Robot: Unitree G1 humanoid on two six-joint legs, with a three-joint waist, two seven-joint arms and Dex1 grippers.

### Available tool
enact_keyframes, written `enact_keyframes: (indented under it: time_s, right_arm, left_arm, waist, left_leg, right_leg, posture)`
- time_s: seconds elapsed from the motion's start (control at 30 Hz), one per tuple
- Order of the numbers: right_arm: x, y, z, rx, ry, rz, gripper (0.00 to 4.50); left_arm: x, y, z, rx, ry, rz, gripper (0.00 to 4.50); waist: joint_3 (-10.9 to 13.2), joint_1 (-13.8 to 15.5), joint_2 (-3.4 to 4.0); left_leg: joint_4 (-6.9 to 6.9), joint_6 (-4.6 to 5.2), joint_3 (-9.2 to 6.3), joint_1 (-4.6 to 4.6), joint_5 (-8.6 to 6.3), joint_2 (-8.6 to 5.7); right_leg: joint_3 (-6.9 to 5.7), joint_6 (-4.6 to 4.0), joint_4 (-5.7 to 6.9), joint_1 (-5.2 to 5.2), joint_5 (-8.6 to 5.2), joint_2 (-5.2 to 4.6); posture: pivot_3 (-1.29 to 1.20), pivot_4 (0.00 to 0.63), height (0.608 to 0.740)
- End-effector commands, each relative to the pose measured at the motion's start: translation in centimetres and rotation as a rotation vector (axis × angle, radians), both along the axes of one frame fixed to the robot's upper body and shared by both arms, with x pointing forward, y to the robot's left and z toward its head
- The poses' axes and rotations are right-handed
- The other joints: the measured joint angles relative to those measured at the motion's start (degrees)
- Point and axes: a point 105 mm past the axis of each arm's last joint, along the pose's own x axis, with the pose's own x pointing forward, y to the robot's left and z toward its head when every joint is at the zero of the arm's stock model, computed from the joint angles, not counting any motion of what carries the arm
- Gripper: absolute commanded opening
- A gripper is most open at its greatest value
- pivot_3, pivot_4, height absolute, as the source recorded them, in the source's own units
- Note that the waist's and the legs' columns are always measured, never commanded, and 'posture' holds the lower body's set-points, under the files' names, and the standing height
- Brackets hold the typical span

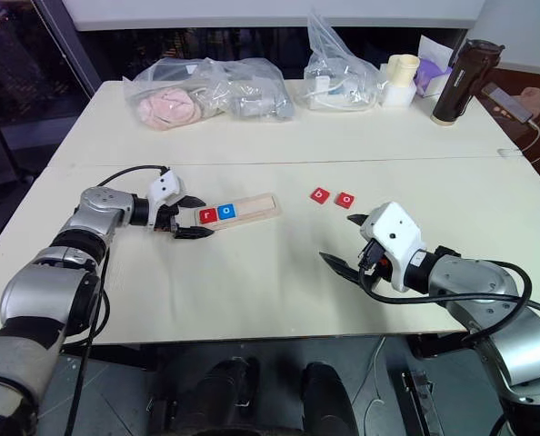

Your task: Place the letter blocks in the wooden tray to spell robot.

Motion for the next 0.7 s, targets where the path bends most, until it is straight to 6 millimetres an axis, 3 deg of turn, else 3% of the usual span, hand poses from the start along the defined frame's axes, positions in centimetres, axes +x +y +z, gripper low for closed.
enact_keyframes:
  time_s: [0.03, 0.47, 0.5, 0.57, 0.7]
  right_arm:
    - [-0.4, 0.4, 1.1, -0.015, -0.058, 0.016, 4.39]
    - [-0.5, 0.3, 1.3, -0.022, -0.065, 0.007, 4.39]
    - [-0.5, 0.3, 1.2, -0.024, -0.064, 0.007, 4.50]
    - [-0.5, 0.3, 1.2, -0.025, -0.063, 0.006, 4.50]
    - [-0.5, 0.3, 1.2, -0.027, -0.060, 0.009, 4.50]
  left_arm:
    - [0.4, -0.1, 0.2, 0.012, 0.003, 0.024, 4.50]
    - [0.1, 0.2, -1.1, 0.074, 0.050, 0.028, 4.50]
    - [-0.1, 0.2, -1.2, 0.075, 0.055, 0.023, 3.92]
    - [-0.2, 0.2, -1.5, 0.076, 0.061, 0.018, 3.30]
    - [-0.5, 0.0, -1.8, 0.076, 0.069, -0.003, 3.17]
  waist:
    - [0.00, 0.00, 0.00]
    - [-0.04, -0.01, 0.01]
    - [-0.04, -0.02, 0.01]
    - [-0.04, -0.05, 0.01]
    - [-0.05, -0.05, 0.01]
  left_leg:
    - [0.05, 0.00, 0.00, 0.00, 0.00, 0.00]
    - [0.28, 0.02, -0.03, 0.03, -0.01, 0.01]
    - [0.28, 0.02, -0.02, 0.03, -0.01, 0.01]
    - [0.28, 0.02, -0.03, 0.03, -0.01, 0.01]
    - [0.28, 0.02, -0.02, 0.03, -0.01, 0.01]
  right_leg:
    - [0.00, 0.00, 0.01, 0.02, 0.00, 0.00]
    - [0.00, -0.06, 0.01, 0.15, 0.05, 0.00]
    - [0.00, -0.06, 0.01, 0.15, 0.05, 0.00]
    - [0.00, -0.06, 0.01, 0.15, 0.06, -0.01]
    - [0.01, -0.06, 0.01, 0.15, 0.05, -0.01]
  posture:
    - [0.00, 0.150, 0.738]
    - [0.00, 0.150, 0.738]
    - [0.00, 0.150, 0.738]
    - [0.00, 0.150, 0.738]
    - [0.00, 0.150, 0.738]
